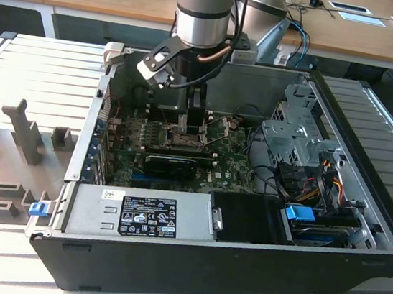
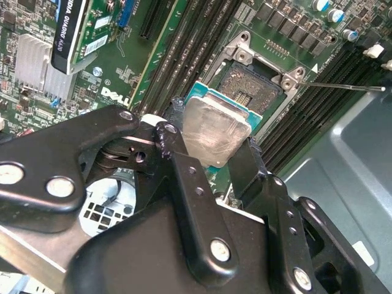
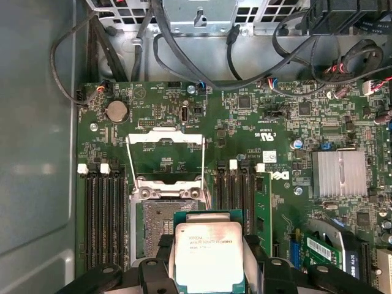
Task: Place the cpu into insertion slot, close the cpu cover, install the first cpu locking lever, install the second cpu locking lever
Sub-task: 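Place the cpu into insertion slot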
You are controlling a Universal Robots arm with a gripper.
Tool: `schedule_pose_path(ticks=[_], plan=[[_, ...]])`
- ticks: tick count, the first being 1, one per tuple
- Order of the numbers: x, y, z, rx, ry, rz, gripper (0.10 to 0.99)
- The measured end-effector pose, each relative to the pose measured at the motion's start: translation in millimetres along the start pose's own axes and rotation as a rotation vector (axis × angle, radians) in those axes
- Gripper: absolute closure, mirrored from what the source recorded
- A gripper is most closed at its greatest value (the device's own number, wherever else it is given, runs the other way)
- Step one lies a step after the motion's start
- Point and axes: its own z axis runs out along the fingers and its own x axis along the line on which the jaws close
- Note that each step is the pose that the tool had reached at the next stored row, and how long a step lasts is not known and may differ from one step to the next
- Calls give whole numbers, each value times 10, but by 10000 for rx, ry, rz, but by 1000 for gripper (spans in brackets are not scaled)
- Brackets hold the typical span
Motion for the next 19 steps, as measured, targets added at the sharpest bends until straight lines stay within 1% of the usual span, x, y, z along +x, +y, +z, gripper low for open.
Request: schedule_pose_path(ticks=[9,19], plan=[[2,-4,24,0,0,0,553],[29,-9,51,1,-1,0,553]])
